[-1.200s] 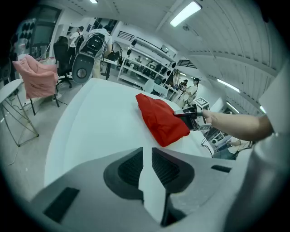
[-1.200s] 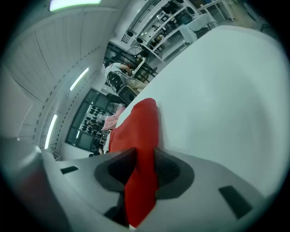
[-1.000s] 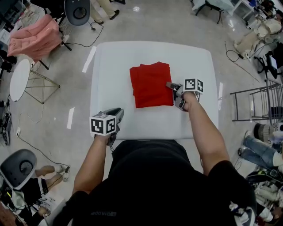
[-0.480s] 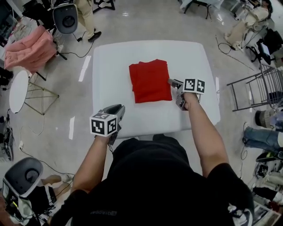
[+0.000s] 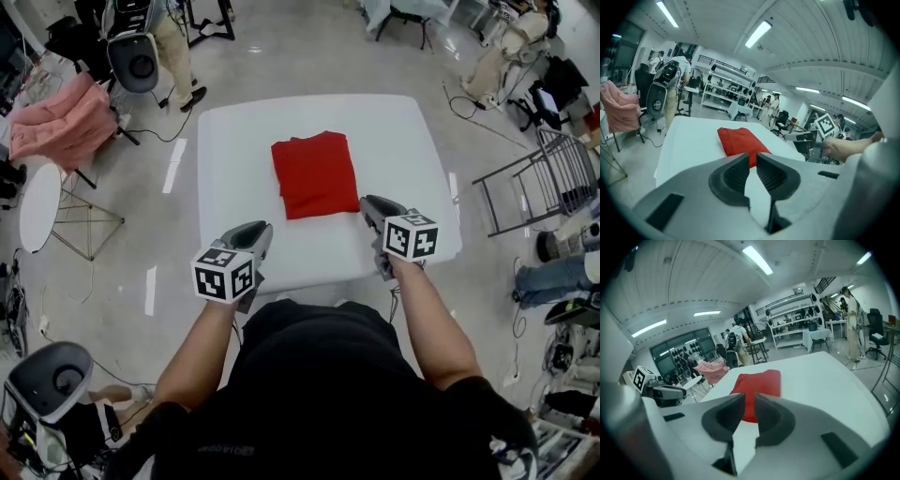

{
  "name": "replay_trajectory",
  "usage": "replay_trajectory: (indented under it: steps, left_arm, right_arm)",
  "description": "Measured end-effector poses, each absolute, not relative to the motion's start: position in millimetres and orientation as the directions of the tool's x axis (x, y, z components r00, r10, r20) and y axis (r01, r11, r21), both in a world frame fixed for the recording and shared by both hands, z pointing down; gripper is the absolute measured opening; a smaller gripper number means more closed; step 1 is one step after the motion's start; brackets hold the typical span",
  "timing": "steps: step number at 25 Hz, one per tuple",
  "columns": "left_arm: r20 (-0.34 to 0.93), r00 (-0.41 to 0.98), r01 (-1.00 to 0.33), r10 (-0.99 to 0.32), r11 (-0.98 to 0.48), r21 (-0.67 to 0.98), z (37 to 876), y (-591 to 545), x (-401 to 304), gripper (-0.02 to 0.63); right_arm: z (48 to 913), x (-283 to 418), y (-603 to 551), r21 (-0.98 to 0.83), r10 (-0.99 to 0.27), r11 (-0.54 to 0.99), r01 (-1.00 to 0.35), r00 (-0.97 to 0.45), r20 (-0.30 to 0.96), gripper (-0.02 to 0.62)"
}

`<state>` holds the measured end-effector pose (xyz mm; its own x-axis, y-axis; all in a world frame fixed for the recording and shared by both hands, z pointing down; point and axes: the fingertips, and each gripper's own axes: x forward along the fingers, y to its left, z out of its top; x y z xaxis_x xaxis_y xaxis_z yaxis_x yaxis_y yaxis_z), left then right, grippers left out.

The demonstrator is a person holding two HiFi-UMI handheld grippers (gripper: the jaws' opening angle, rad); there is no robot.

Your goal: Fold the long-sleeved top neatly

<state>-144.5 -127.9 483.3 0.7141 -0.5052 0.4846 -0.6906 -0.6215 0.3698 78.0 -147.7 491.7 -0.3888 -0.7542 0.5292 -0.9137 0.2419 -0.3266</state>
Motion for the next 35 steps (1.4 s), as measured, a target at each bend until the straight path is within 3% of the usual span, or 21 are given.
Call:
replay_trajectory:
  steps: [7,13,35]
  left_arm:
    - [0.46,0.708,-0.695,-0.535,-0.645,0.319,462,-98,-132,0.012]
    - [0.453,0.697,-0.705,-0.556,-0.648,0.289,454,-66,-102,0.006]
    - [0.463,0.589,-0.799,-0.663,-0.562,0.212,443,10,-49,0.008]
  right_arm:
    - [464,72,-111,-0.263,-0.775,0.328,-0.907,-0.418,0.475,0.006]
    - [448,68,-69,-0.288,-0.73,0.442,-0.85,-0.527,0.435,0.005]
    - [440,121,11,-0.262,-0.74,0.495,-0.828,-0.56,0.373,0.003]
